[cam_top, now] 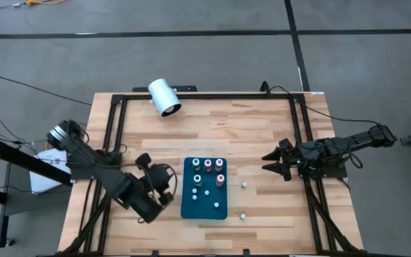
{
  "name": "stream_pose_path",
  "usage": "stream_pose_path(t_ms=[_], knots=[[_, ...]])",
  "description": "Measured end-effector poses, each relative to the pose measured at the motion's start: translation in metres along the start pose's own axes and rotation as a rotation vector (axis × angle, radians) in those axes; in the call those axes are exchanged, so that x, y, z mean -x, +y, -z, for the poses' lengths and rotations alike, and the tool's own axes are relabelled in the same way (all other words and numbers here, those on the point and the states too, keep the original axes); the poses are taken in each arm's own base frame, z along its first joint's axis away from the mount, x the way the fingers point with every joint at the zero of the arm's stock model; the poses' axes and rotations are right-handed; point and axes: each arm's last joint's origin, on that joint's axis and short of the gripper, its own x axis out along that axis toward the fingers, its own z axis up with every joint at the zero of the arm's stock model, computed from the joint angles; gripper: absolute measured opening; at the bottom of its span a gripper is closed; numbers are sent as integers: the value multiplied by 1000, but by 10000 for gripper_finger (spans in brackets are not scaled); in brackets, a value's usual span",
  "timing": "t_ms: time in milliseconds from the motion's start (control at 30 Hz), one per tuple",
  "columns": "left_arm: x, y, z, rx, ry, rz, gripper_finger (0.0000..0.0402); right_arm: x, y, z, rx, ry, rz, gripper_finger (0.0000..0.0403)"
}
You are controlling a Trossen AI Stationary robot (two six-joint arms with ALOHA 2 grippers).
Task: Pick & Place food coloring
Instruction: Put the small brown food coloring bottle into the blue container
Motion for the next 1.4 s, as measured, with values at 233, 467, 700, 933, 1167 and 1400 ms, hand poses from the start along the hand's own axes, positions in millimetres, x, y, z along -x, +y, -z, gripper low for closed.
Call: stream_pose_path(t_ms=[233,467,700,933,1167,1400], knots=[[-8,32,27,105,-46,152,121,-3,2,2,160,24,-7,249],[-10,68,50,214,-67,214,121,-17,2,9,209,118,37,249],[-19,94,76,355,-113,269,121,-34,18,5,274,206,39,249],[-29,104,97,398,-101,272,121,-57,41,7,360,361,24,249],[-38,105,110,403,-83,253,121,-87,53,9,410,463,86,249],[-42,104,117,425,-62,272,121,-113,53,8,418,515,153,249]])
